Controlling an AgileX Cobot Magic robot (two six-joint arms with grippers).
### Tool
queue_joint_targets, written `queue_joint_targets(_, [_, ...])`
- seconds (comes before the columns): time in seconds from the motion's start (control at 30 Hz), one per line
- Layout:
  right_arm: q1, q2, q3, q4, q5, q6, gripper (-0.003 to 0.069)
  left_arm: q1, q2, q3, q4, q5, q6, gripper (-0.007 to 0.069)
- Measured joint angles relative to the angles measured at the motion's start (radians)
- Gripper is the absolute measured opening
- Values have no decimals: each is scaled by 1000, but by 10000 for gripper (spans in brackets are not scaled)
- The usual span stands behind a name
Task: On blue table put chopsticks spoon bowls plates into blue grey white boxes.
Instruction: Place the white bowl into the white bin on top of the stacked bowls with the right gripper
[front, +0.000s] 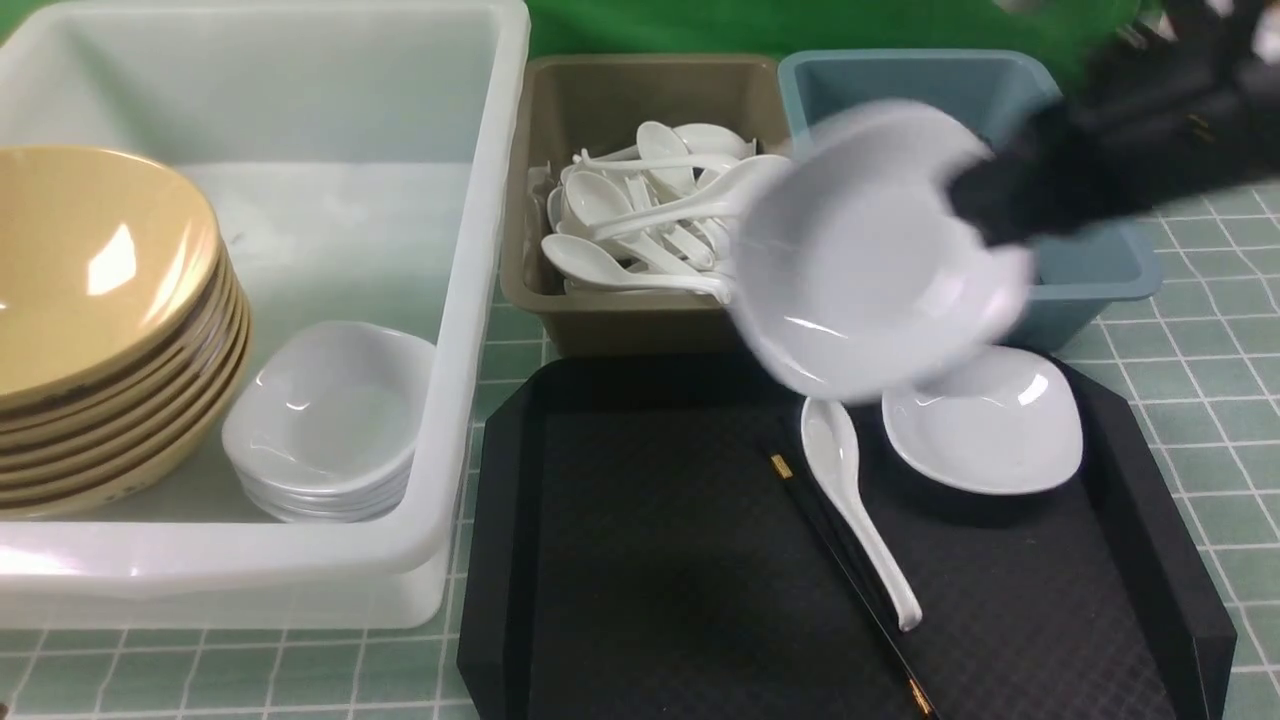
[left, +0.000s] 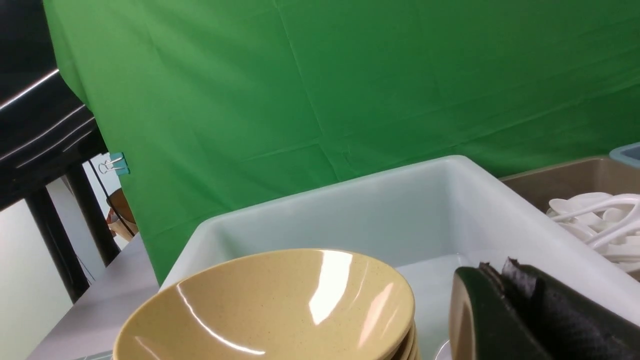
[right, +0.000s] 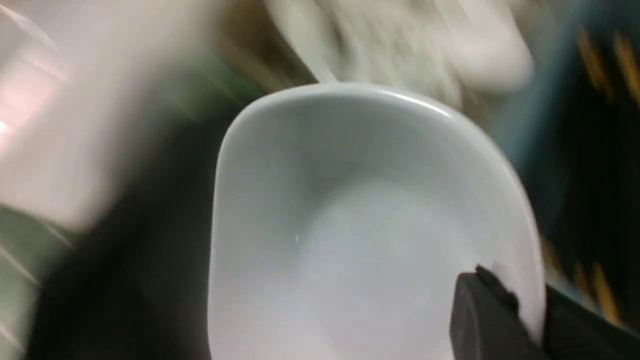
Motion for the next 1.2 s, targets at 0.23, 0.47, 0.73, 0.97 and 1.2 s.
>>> queue_joint_targets(0.23, [278,355,-347,57,-113,-251,72,0,0,2,0,-3,-6,5])
queue_joint_targets(0.47, [326,695,-685,56,7,-466,72,0,0,34,2,-25,-8,5])
queue_joint_targets(0.73, [326,906,-847,69,40,-518,95,0,0,35,5,-36,-8,5])
queue_joint_targets(0.97, [311,884,-848,53,36,-489,388,0,0,35,5,-39,-8,5])
queue_joint_targets(1.2, [193,649,-847,-8,153,-324,523,0,0,35,5,-40,-8,5])
